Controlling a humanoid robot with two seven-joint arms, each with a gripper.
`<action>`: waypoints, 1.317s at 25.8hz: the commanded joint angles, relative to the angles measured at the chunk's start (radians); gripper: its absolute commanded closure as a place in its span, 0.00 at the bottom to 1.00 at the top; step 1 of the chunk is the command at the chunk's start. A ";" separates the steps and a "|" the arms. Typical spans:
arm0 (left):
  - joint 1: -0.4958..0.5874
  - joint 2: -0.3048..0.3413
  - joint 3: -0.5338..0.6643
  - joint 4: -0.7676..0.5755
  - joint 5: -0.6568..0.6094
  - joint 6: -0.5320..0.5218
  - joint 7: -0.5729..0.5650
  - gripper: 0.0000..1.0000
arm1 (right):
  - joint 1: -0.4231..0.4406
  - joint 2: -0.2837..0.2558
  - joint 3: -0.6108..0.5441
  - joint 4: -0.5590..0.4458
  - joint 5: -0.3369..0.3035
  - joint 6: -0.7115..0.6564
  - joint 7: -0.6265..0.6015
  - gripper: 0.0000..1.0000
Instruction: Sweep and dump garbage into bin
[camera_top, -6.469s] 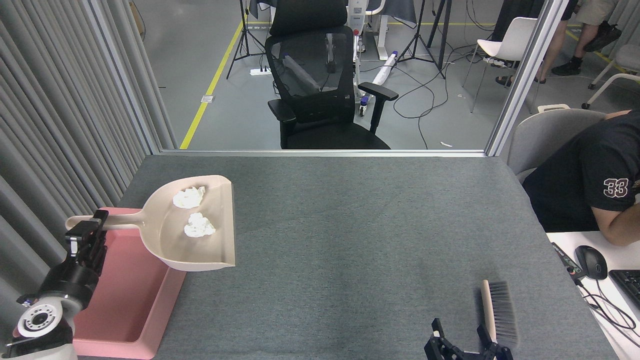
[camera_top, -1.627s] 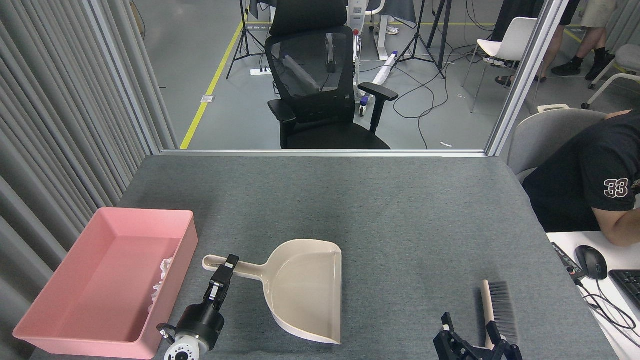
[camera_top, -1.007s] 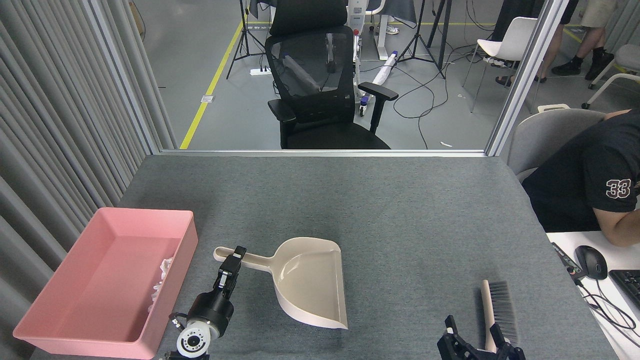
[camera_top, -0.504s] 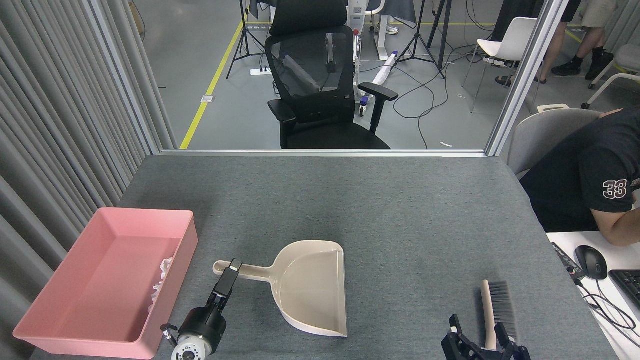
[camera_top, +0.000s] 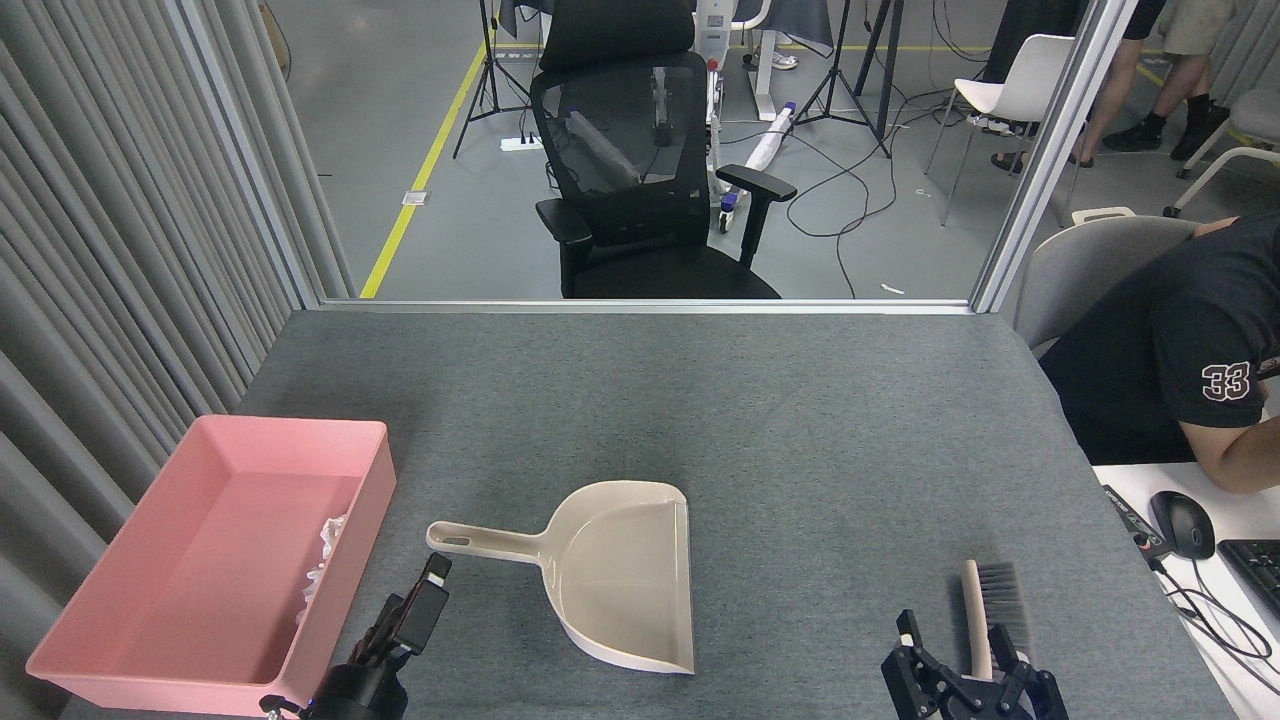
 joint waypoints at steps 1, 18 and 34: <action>0.045 0.009 -0.008 -0.078 -0.042 -0.010 0.004 0.01 | -0.052 -0.009 0.000 0.000 0.020 0.004 0.010 0.02; -0.088 0.010 -0.047 -0.124 -0.551 -0.202 0.091 0.01 | -0.174 0.066 0.003 0.029 0.221 0.035 0.054 0.02; -0.153 0.044 -0.122 -0.090 -0.749 -0.121 0.082 0.01 | -0.234 0.094 0.002 0.069 0.219 0.113 0.033 0.02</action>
